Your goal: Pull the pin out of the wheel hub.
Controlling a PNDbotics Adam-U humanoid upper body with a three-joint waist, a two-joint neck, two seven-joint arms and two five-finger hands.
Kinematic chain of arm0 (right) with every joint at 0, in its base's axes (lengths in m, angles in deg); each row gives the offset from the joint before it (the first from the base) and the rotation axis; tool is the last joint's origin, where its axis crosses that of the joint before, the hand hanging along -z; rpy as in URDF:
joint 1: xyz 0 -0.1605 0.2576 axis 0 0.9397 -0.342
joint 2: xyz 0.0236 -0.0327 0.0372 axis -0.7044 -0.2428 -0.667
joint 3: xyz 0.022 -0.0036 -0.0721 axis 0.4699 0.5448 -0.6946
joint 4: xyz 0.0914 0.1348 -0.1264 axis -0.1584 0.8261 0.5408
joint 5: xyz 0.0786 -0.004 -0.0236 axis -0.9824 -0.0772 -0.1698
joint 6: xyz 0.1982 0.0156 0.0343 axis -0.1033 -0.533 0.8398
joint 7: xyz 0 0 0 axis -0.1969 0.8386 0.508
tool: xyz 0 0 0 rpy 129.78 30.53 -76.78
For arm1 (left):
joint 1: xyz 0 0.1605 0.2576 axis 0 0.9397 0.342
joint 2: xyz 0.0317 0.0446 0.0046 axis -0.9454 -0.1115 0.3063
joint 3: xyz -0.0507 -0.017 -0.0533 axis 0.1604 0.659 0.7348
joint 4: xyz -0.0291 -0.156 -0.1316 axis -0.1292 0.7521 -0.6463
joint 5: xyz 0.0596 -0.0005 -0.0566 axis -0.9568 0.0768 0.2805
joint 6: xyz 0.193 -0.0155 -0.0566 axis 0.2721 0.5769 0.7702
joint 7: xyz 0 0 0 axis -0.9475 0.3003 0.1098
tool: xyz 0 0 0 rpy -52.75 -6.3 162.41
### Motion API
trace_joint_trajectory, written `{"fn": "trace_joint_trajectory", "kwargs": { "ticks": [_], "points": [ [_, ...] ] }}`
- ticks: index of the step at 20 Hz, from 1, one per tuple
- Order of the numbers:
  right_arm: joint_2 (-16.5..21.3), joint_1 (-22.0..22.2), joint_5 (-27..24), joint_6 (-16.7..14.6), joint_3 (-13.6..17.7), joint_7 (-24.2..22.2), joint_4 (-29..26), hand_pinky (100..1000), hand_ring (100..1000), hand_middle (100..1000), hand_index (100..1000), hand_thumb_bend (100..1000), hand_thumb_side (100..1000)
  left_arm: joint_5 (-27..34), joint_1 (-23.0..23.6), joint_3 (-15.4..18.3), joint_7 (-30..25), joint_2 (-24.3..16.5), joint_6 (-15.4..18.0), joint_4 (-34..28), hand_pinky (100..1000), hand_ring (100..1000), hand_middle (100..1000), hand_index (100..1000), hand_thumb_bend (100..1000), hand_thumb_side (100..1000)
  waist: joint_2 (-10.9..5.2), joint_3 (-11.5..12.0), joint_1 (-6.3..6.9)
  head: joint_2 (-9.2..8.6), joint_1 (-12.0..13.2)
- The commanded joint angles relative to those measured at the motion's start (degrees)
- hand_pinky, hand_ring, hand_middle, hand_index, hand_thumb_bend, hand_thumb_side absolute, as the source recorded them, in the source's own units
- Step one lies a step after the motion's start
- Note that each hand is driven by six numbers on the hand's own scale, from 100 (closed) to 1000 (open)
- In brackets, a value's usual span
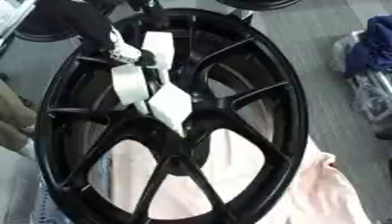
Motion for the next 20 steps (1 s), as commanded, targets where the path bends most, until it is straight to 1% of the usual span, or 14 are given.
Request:
{"fn": "trace_joint_trajectory", "kwargs": {
  "ticks": [1,6,10,15,16,17,18,19,20],
  "points": [
    [0.2,-0.28,-0.34,-0.18,-0.09,-0.13,-0.71,506,784,723,776,100,649,-0.68,-0.69,1.0,0.07,-0.78,-0.57,-0.15,927,893,775,879,389,568,-0.91,-0.14,-0.18,-1.09,0.35],
    [-0.07,-0.54,-0.55,-0.1,-0.13,-0.08,-0.71,507,785,724,777,100,661,-0.81,-0.27,0.77,0.07,-0.78,-0.18,-0.01,917,883,763,865,387,552,-0.63,-0.32,-0.07,-1.3,0.47],
    [-0.17,-0.71,-0.64,-0.08,-0.15,-0.07,-0.71,508,785,725,777,100,667,-1.23,-0.09,0.54,0.07,-0.69,0.25,0.21,904,855,733,843,380,540,-0.5,-0.51,0.0,-1.41,0.56],
    [-0.38,-0.83,-0.78,-0.06,-0.22,-0.13,-0.71,508,786,725,777,100,668,-1.77,0.12,0.79,0.07,-0.48,0.37,0.5,869,817,676,828,307,516,-0.39,-0.67,0.07,-1.59,0.61],
    [-0.42,-0.85,-0.8,-0.05,-0.23,-0.13,-0.71,509,786,726,778,100,669,-1.77,0.12,0.91,0.07,-0.47,0.32,0.44,864,804,661,823,280,491,-0.38,-0.68,0.08,-1.63,0.62],
    [-0.47,-0.89,-0.82,-0.05,-0.24,-0.15,-0.71,509,786,726,778,100,669,-1.83,0.13,1.05,0.07,-0.47,0.27,0.37,862,800,656,821,272,481,-0.37,-0.7,0.08,-1.67,0.63],
    [-0.52,-0.9,-0.83,-0.04,-0.25,-0.18,-0.71,509,786,726,778,100,670,-1.92,0.18,1.16,0.07,-0.47,0.24,0.31,854,786,637,810,250,446,-0.35,-0.72,0.09,-1.69,0.64],
    [-0.57,-0.91,-0.85,-0.02,-0.25,-0.19,-0.71,509,786,726,778,100,670,-2.03,0.24,1.24,0.07,-0.48,0.22,0.28,853,784,636,809,248,444,-0.35,-0.76,0.11,-1.7,0.67],
    [-0.62,-0.93,-0.87,-0.02,-0.24,-0.17,-0.71,509,786,726,778,100,669,-2.09,0.29,1.31,0.07,-0.45,0.18,0.3,843,763,611,791,207,423,-0.35,-0.78,0.12,-1.73,0.67]
  ]
}}
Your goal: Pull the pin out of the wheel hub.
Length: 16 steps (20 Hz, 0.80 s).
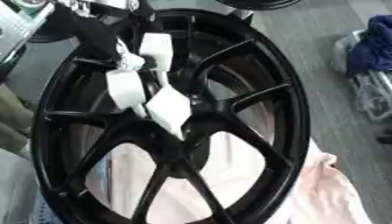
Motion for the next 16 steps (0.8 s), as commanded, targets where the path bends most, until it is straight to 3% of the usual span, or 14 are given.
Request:
{"fn": "trace_joint_trajectory", "kwargs": {
  "ticks": [1,7,8,11,14,16],
  "points": [
    [0.28,0.0,-0.37,-0.12,0.1,-0.04,-0.71,509,786,726,778,100,670,-0.21,-0.7,1.18,0.08,-0.65,-0.05,-0.35,841,757,604,780,195,417,-0.9,-0.09,-0.23,-0.97,0.18],
    [0.12,-0.07,-0.54,0.0,0.09,-0.02,-0.71,510,787,727,778,100,671,0.51,-0.78,1.41,0.08,-0.42,-0.78,-0.52,828,718,564,728,167,408,-0.89,-0.14,-0.24,-0.97,0.3],
    [0.1,-0.09,-0.56,-0.01,0.12,0.01,-0.71,510,787,727,778,100,670,0.59,-0.78,1.41,0.08,-0.4,-0.83,-0.58,814,658,512,667,190,392,-0.9,-0.15,-0.24,-1.02,0.31],
    [0.13,-0.17,-0.69,-0.23,0.2,0.16,-0.71,511,787,728,778,100,669,0.41,-0.63,1.23,0.08,-0.26,-0.31,-0.67,799,618,470,612,201,360,-0.96,-0.25,-0.29,-1.26,0.35],
    [-0.05,-0.14,-0.91,-0.24,0.21,0.18,-0.71,511,788,728,779,100,673,0.41,-0.58,1.67,0.35,-0.1,-0.49,-0.54,757,542,372,516,100,268,-1.05,-0.27,-0.33,-1.29,0.35],
    [-0.16,-0.05,-1.01,-0.16,0.22,0.16,-0.71,511,788,729,779,100,672,0.91,-0.65,2.36,1.57,-0.1,-1.4,-0.73,729,508,325,477,100,198,-1.18,-0.21,-0.36,-1.19,0.34]
  ]
}}
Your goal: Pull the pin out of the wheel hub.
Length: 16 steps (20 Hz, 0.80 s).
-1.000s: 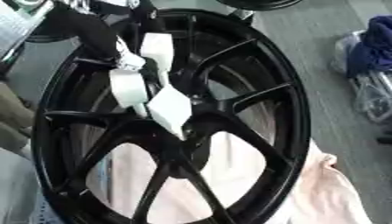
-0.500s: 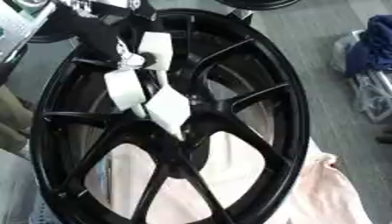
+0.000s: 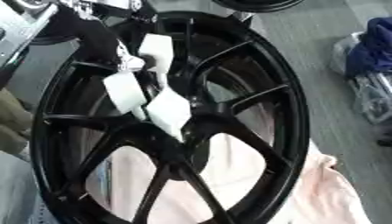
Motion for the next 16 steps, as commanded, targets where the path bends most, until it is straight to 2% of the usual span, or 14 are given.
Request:
{"fn": "trace_joint_trajectory", "kwargs": {
  "ticks": [1,2,10,16],
  "points": [
    [0.33,0.03,-0.43,-0.19,0.25,0.11,-0.71,512,788,729,779,100,671,0.86,-0.75,1.73,1.86,-0.91,-1.26,-0.79,714,494,303,453,100,172,-1.3,0.07,-0.39,-0.67,0.1],
    [0.35,0.06,-0.45,-0.21,0.29,0.12,-0.71,512,788,729,780,100,671,1.3,-0.77,2.03,2.69,-0.96,-1.93,-0.96,701,481,286,436,100,149,-1.37,0.1,-0.41,-0.66,0.09],
    [0.31,0.6,-0.49,-0.22,0.61,0.22,-0.71,513,790,731,781,100,669,5.68,-1.6,3.51,9.48,-2.89,-5.99,-3.48,675,446,234,382,100,184,-2.11,0.39,-0.61,-0.2,0.05],
    [0.2,1.13,-0.26,-0.3,0.97,0.58,-0.71,514,789,727,781,100,667,10.17,-1.23,7.23,11.9,-6.86,-8.1,-5.71,674,438,226,380,100,200,-2.57,1.41,-0.95,0.37,-0.38]
  ]
}}
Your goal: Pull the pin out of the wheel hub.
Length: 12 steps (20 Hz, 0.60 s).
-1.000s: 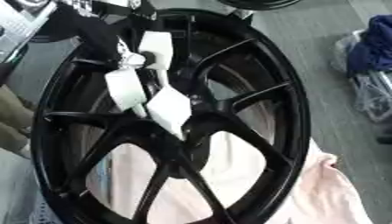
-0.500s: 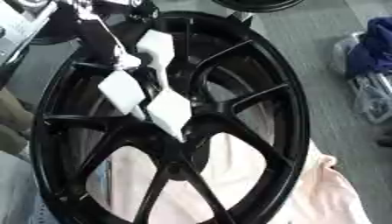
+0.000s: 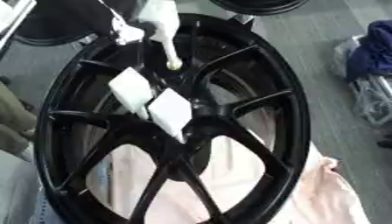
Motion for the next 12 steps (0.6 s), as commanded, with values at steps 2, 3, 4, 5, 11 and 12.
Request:
{"fn": "trace_joint_trajectory", "kwargs": {
  "ticks": [2,3,4,5,11,12],
  "points": [
    [0.25,0.58,0.23,-0.35,0.83,0.59,-0.71,514,789,725,781,100,664,3.05,0.6,4.65,2.27,-5.7,-1.23,-1.69,679,436,222,380,100,210,-1.99,0.83,-0.64,0.56,-0.76],
    [0.23,0.75,0.45,-0.44,1.0,0.72,-0.71,515,789,725,781,100,662,3.57,1.62,5.88,3.0,-6.99,-1.54,-1.47,682,435,220,380,100,219,-2.07,1.19,-0.72,0.72,-1.08],
    [0.2,0.89,0.69,-0.55,1.16,0.86,-0.71,515,789,725,781,100,662,4.12,2.7,7.14,3.73,-8.31,-1.72,-1.25,682,434,220,380,100,220,-2.13,1.45,-0.78,0.84,-1.3],
    [0.16,1.05,0.94,-0.68,1.37,1.04,-0.71,516,789,725,781,100,659,4.42,3.73,8.29,4.37,-9.58,-1.93,-0.92,682,433,217,380,100,226,-2.22,1.82,-0.88,0.99,-1.66],
    [-0.36,1.83,2.61,-1.33,2.26,2.36,-0.71,517,789,726,781,100,650,6.75,13.96,18.48,10.58,-19.5,-2.74,4.61,686,429,205,380,100,284,-2.44,3.57,-1.7,1.43,-2.78],
    [-0.34,1.73,2.65,-1.38,2.19,2.44,-0.71,517,789,726,781,100,650,8.06,16.45,20.49,12.13,-21.32,-2.21,5.26,686,429,205,380,100,284,-2.39,3.47,-1.78,1.38,-2.62]
  ]
}}
